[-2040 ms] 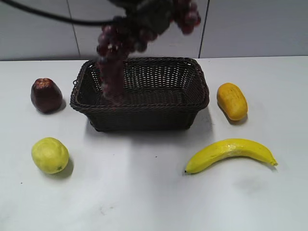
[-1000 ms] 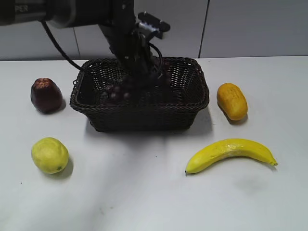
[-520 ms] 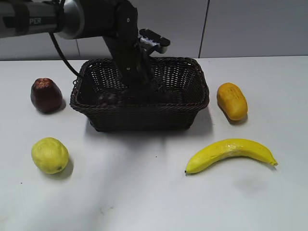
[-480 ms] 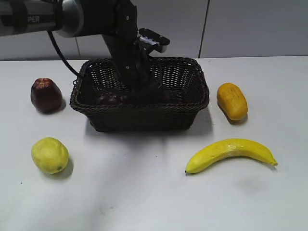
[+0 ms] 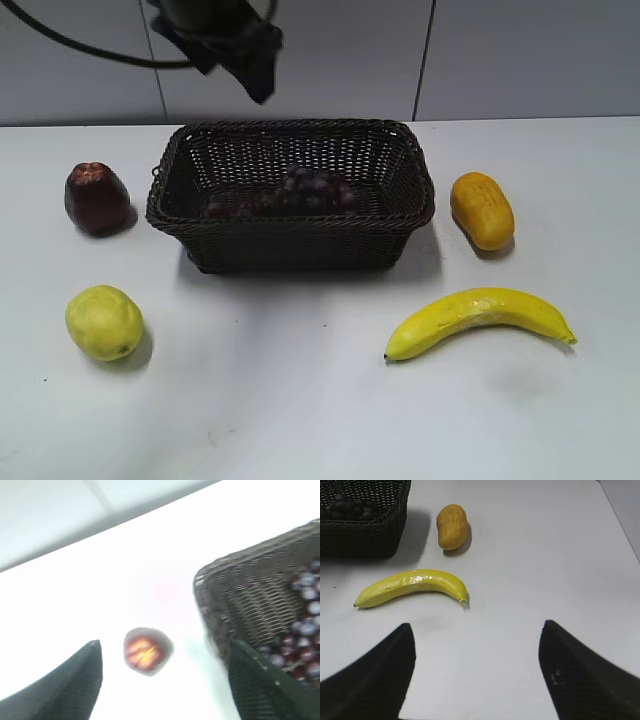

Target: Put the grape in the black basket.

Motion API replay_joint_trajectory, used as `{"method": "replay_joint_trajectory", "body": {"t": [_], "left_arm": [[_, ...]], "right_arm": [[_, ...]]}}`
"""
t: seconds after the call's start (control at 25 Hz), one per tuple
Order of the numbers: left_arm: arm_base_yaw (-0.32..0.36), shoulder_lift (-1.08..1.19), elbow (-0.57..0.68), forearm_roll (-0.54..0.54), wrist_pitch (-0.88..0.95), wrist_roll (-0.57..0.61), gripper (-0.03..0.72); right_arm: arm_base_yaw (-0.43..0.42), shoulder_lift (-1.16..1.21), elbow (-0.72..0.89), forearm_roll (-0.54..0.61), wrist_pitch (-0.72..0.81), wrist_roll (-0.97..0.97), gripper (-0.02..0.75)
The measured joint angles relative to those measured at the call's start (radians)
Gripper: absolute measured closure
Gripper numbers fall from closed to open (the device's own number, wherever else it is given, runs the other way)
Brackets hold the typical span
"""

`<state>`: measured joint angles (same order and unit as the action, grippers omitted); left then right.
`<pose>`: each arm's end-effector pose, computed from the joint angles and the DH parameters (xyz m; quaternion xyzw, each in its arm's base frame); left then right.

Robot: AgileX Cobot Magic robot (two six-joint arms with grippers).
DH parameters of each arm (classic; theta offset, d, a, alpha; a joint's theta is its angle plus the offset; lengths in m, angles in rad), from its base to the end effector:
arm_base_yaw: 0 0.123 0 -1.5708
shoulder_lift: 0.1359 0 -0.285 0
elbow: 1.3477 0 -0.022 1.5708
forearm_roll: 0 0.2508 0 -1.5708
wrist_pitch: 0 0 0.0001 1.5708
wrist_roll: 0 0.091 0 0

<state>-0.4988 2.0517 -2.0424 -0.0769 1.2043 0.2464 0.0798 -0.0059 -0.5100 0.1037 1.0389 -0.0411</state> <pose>0.3940 -0.2221 0.3150 0.3497 0.9098 -0.0655 0.2137 -0.0069 0.0076 0.2822 -0.0527 0.8405 0.0622 0.5357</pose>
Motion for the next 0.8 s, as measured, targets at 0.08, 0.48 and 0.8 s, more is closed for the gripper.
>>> {"method": "replay_joint_trajectory", "body": {"t": [0.08,0.48,0.8], "left_arm": [[0.061,-0.045,0.0,0.01,0.006,-0.02,0.069],[0.387,-0.393,0.301,0.012,0.01,-0.078,0.129],[0.476,-0.81,0.724,0.01,0.014,-0.079,0.134]], "right_arm": [[0.0,0.0,0.0,0.0,0.0,0.0,0.153],[0.0,0.0,0.0,0.0,0.0,0.0,0.153],[0.0,0.0,0.0,0.0,0.0,0.0,0.153]]}}
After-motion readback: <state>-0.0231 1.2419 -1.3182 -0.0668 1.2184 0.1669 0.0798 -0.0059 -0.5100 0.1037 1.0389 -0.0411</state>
